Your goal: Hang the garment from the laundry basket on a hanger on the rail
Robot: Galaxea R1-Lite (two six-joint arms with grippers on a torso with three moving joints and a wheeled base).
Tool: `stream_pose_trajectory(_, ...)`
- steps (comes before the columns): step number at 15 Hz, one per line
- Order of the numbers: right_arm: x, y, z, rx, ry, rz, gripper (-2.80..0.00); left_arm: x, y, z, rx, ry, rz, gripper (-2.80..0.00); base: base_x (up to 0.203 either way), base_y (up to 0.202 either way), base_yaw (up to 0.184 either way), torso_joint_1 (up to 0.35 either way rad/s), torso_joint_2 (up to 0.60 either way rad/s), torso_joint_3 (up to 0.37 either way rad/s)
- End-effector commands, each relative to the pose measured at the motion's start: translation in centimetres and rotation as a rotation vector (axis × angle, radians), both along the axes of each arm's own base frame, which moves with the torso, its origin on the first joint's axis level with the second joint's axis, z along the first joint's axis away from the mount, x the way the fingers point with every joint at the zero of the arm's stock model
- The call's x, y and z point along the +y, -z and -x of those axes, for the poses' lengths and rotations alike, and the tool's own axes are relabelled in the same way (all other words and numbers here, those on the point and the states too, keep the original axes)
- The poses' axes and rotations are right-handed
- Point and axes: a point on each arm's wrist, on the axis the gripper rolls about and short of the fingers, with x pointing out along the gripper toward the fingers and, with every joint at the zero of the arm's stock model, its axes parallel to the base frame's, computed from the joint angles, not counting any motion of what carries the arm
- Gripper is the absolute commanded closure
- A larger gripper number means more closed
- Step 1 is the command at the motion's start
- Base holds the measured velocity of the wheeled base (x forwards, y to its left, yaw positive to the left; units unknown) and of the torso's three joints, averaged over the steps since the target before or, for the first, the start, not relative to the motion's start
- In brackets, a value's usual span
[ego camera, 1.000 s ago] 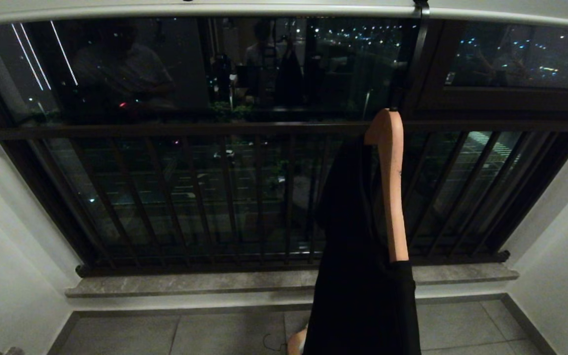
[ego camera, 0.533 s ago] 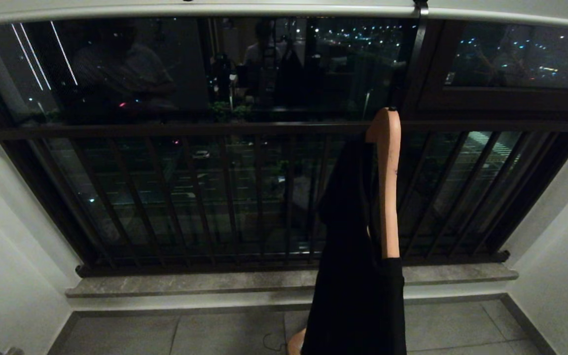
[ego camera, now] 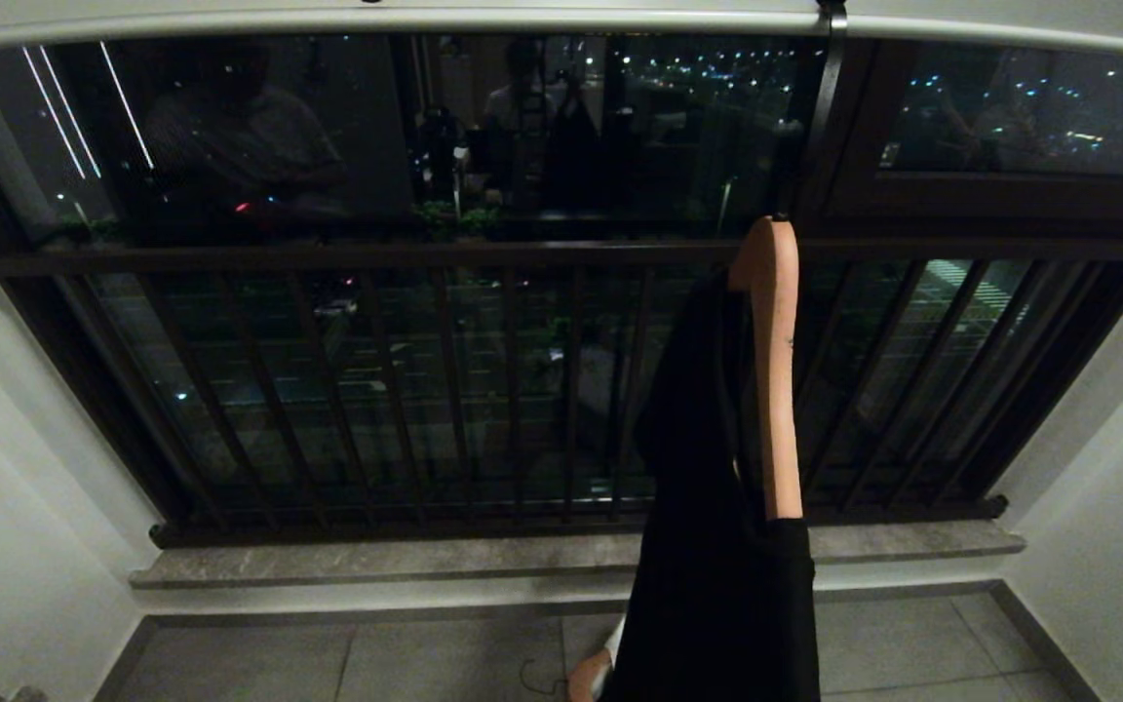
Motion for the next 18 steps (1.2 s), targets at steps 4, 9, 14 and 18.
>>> stream_pose_trajectory(4, 0.0, 0.02, -0.02, 0.002, 0.0, 0.004, 0.0, 0.0, 0.01, -0.01, 0.001, -0.002, 0.001, 0.0, 0.0, 0.0, 0.0, 0.0, 0.0, 0.0)
stream_pose_trajectory(9, 0.0, 0.0, -0.01, 0.001, -0.002, 0.003, 0.0, 0.0, 0.01, -0.01, 0.001, -0.002, 0.001, 0.0, 0.0, 0.0, 0.0, 0.0, 0.0, 0.0)
stream_pose_trajectory(14, 0.0, 0.01, -0.01, 0.003, -0.002, 0.003, 0.0, 0.01, 0.01, 0.0, 0.0, 0.0, 0.002, 0.0, 0.0, 0.0, 0.0, 0.0, 0.0, 0.0)
stream_pose_trajectory(18, 0.0, 0.01, -0.01, 0.003, -0.002, 0.0, 0.0, 0.01, 0.01, -0.01, 0.001, 0.0, 0.002, 0.0, 0.0, 0.0, 0.0, 0.0, 0.0, 0.0)
